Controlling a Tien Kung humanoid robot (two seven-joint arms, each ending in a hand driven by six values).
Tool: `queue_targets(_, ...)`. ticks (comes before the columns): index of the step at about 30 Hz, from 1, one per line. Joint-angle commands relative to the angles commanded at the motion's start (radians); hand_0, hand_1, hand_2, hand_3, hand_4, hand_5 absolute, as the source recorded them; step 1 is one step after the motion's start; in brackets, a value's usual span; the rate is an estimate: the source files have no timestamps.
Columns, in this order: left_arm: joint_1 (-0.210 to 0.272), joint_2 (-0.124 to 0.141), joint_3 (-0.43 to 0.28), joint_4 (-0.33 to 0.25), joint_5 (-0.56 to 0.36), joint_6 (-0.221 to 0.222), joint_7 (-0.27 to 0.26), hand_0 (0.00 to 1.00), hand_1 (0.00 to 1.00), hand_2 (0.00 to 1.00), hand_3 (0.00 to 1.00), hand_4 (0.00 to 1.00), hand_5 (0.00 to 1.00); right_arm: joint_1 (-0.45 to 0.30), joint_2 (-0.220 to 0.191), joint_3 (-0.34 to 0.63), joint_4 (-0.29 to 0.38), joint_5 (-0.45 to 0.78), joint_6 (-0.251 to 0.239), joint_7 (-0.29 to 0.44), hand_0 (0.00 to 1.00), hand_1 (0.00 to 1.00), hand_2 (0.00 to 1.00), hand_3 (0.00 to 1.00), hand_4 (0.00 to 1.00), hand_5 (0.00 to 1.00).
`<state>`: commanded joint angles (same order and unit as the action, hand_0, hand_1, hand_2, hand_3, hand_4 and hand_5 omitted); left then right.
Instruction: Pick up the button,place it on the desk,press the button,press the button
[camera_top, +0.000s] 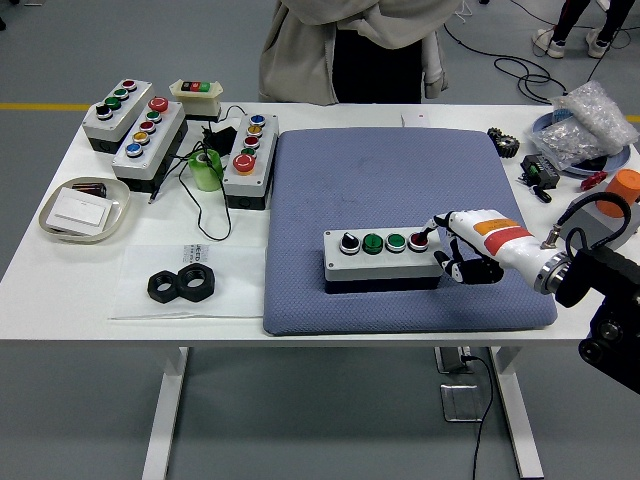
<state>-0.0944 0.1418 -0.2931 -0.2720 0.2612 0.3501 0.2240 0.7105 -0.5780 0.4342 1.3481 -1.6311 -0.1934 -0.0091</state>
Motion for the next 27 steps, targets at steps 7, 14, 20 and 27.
queue_targets(7,-0.001,0.0,0.002,0.0,-0.005,0.0,-0.002,0.751,0.788,0.864,0.783,0.553,0.998,0.003,0.001,0.003,0.001,-0.013,-0.002,-0.011,0.134,0.002,0.08,0.641,0.528,0.002)
queue_targets(14,-0.002,0.0,0.004,0.0,-0.008,0.0,-0.002,0.751,0.788,0.863,0.783,0.553,0.998,0.001,-0.003,0.053,0.053,-0.008,-0.038,-0.002,0.135,0.002,0.081,0.642,0.528,0.002)
queue_targets(20,-0.003,0.0,0.006,-0.001,-0.011,0.0,-0.002,0.751,0.788,0.863,0.783,0.553,0.998,0.019,0.014,0.032,0.064,-0.011,-0.035,-0.009,0.139,0.002,0.082,0.645,0.529,0.002)
queue_targets(27,-0.004,0.0,0.007,-0.001,-0.013,0.0,-0.003,0.752,0.788,0.864,0.783,0.552,0.998,0.034,0.04,-0.003,0.04,-0.015,-0.025,-0.018,0.138,0.002,0.082,0.645,0.527,0.002)
